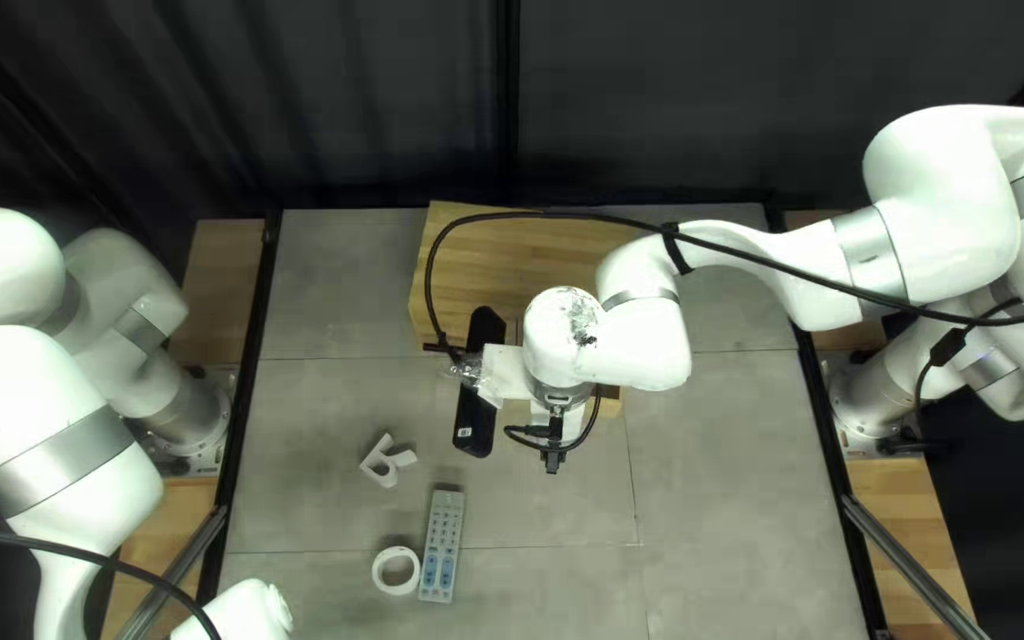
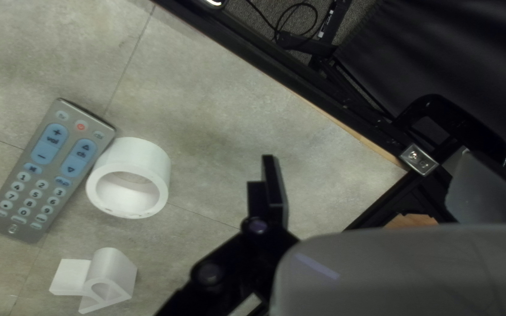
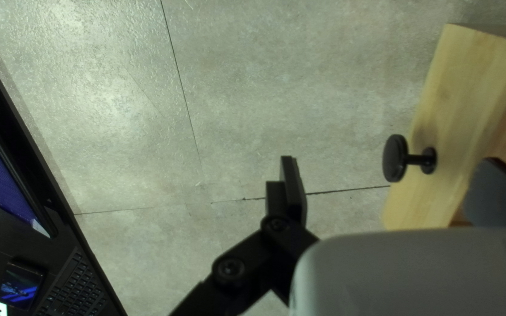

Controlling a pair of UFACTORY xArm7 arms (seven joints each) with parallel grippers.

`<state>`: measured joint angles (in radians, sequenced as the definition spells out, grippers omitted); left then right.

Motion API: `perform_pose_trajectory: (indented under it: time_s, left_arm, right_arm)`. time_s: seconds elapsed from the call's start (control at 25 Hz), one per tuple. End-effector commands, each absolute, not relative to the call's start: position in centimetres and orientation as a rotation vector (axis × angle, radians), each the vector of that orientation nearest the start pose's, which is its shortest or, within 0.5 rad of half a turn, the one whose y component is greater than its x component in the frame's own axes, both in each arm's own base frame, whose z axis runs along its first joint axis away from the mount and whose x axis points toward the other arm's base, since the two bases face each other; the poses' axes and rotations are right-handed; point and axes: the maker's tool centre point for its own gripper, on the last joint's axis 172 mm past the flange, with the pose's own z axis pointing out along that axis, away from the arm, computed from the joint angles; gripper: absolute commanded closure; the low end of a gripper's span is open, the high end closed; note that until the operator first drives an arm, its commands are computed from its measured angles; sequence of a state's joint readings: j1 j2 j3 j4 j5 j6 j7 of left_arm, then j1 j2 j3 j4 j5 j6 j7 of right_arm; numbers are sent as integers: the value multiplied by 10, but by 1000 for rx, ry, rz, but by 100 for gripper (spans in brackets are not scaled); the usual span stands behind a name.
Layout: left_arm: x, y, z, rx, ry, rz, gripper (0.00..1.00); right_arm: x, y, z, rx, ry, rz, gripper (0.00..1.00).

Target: Open drawers and place objects into drawer and close

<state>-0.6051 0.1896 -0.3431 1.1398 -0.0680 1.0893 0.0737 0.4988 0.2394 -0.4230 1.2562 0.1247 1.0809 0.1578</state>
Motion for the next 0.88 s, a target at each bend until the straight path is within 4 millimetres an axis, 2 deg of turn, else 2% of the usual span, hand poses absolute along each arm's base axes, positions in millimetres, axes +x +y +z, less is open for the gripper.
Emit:
perform_pose_trajectory:
  time_s: [0.04,0.28,0.88]
  left_arm:
    - [259,-393,138,-2807,1506,269,0]
    - [259,-393,138,-2807,1506,269,0]
    - [259,-393,138,-2807,1506,269,0]
  right_arm:
    - [500,44,155,-3150,219,73,0]
    - [498,41,144,-3168,228,80,0]
    - [505,50,131,-3149,251,64,0]
